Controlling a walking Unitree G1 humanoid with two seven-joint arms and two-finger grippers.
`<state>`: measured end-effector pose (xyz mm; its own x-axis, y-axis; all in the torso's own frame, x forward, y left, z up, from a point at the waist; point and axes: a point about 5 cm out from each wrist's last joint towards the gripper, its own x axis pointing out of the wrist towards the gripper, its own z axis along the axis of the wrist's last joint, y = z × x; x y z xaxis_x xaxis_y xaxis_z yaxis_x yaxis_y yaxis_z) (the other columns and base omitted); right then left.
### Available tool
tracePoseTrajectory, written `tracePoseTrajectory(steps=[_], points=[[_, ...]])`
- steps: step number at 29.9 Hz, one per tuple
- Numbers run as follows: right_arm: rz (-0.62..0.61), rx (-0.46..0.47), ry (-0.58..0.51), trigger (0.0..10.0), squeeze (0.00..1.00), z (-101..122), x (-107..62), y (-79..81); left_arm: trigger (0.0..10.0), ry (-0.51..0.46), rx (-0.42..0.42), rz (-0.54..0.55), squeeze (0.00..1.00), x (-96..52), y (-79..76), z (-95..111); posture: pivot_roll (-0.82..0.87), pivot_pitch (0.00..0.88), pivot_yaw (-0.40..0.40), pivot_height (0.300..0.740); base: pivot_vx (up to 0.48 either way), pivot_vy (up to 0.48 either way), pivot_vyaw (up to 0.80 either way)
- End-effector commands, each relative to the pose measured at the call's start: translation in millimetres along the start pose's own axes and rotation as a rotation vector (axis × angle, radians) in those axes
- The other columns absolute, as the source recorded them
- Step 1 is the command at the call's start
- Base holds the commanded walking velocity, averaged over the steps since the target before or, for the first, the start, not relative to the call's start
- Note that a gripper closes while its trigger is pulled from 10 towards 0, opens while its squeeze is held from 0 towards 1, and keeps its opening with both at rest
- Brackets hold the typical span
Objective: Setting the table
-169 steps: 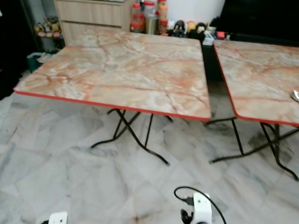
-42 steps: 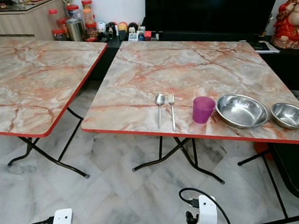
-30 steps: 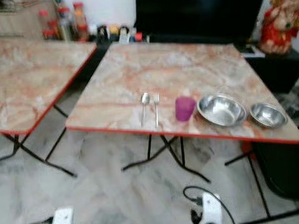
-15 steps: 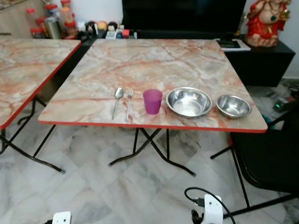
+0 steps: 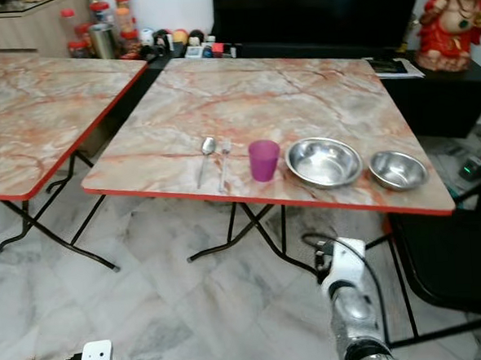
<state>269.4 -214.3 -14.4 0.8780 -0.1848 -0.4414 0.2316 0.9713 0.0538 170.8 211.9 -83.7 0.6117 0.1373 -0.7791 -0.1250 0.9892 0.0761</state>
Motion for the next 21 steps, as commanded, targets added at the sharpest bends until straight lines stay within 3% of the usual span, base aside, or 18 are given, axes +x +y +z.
tracePoseTrajectory(steps=[1, 3, 5, 8, 13, 20, 21], points=[[-0.019, 0.022, 0.004, 10.0, 0.00, -6.5, -3.6, -6.0, 10.0, -0.012, 0.007, -0.004, 0.00, 0.5, 2.1, 3.2, 0.05, 0.000, -0.019, 0.740, 0.000, 0.000, 0.00], [-0.018, 0.020, -0.024, 10.0, 0.00, -2.4, -3.0, -6.5, 10.0, -0.015, 0.011, -0.006, 0.00, 0.6, 2.1, 4.1, 0.05, 0.000, -0.019, 0.740, 0.000, 0.000, 0.00], [-0.037, 0.030, -0.145, 10.0, 0.00, 13.0, -2.9, -5.8, 10.0, -0.022, 0.020, -0.011, 0.00, 0.7, 3.6, 5.5, 0.05, 0.000, -0.009, 0.740, 0.000, 0.000, 0.00], [-0.042, 0.030, -0.160, 10.0, 0.00, 14.4, -3.3, -5.9, 10.0, -0.022, 0.021, -0.011, 0.00, 0.7, 3.9, 5.6, 0.05, 0.000, -0.009, 0.740, 0.000, 0.000, 0.00], [-0.091, 0.166, -0.269, 10.0, 0.00, 28.1, -4.8, -3.9, 10.0, -0.019, 0.039, -0.021, 0.00, -0.7, 8.2, 2.2, 0.03, 0.000, 0.026, 0.740, 0.000, 0.000, 0.00], [-0.015, 0.222, -0.345, 10.0, 0.00, 45.2, -3.1, 16.7, 10.0, -0.033, 0.039, -0.021, 0.00, -1.3, 10.6, 2.8, 0.03, 0.000, 0.037, 0.740, 0.000, 0.000, 0.00], [-0.006, 0.234, -0.353, 10.0, 0.69, 51.0, -1.1, 19.6, 10.0, -0.040, 0.040, -0.019, 0.00, -0.6, 11.1, 5.9, 0.01, 0.000, 0.031, 0.740, 0.000, 0.000, 0.00]])
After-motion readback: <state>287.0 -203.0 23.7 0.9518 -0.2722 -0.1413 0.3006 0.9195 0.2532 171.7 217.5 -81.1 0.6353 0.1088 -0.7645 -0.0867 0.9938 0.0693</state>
